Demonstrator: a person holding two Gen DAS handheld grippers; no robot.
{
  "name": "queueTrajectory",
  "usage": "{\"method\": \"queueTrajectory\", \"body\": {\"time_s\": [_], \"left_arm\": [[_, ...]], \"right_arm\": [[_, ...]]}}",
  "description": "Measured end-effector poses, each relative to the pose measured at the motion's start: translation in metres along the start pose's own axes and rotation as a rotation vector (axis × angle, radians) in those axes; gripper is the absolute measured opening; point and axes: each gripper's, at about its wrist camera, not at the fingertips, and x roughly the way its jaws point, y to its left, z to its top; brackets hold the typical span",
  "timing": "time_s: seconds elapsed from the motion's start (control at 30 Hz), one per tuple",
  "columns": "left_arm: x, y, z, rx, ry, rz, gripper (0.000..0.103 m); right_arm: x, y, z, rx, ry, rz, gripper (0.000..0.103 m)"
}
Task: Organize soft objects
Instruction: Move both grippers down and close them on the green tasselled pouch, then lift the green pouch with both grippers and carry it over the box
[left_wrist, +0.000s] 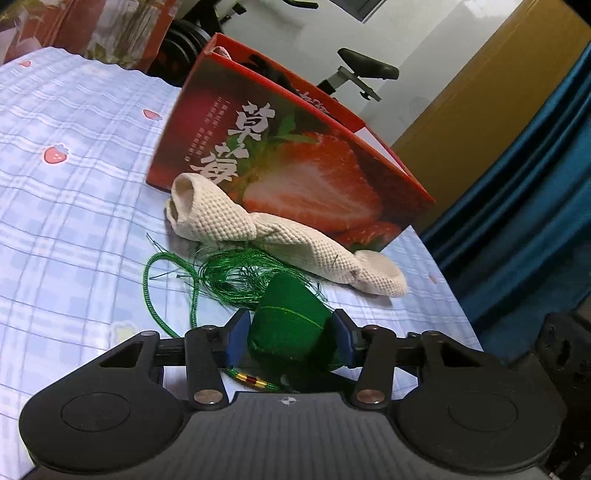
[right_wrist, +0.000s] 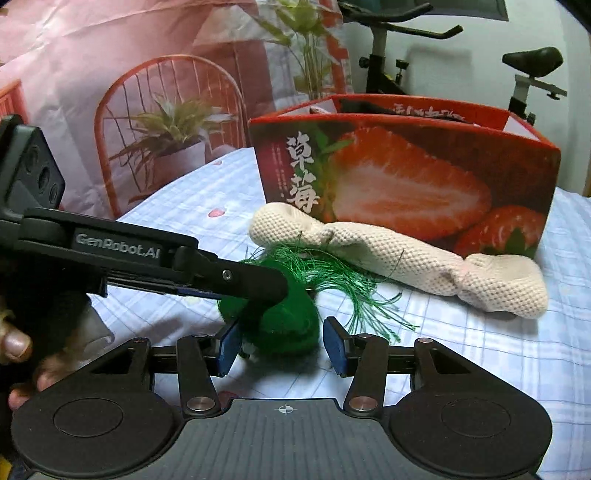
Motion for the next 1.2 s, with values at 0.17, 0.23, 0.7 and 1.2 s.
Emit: {"method": "queueTrajectory", "body": {"time_s": [0.17,0.23,0.7,1.2], "left_arm": [[0.002,-0.001,-0.003,0.004,-0.008,-0.017,0.05],[0.001,-0.002,-0.006,0.011,-0.013,-0.015,0.049],[-0.005,-0.007,-0.01,0.027,-0.028,-0.001,0.049],[-0.046,-0.053,0.092,0.148,-0.218,-0.022,0.049]], "right_arm": [[0.004,0.001,-0.002,-0.006,0.003,0.005,0.047],[0.005,0.0,-0.001,-0.002,0.002,0.008,0.047],[0.003,0.002,-0.002,-0.001,0.006,0.012,0.046],[-0.023,-0.001,0.076,-0.053,-0.18,0.04,0.046]]}}
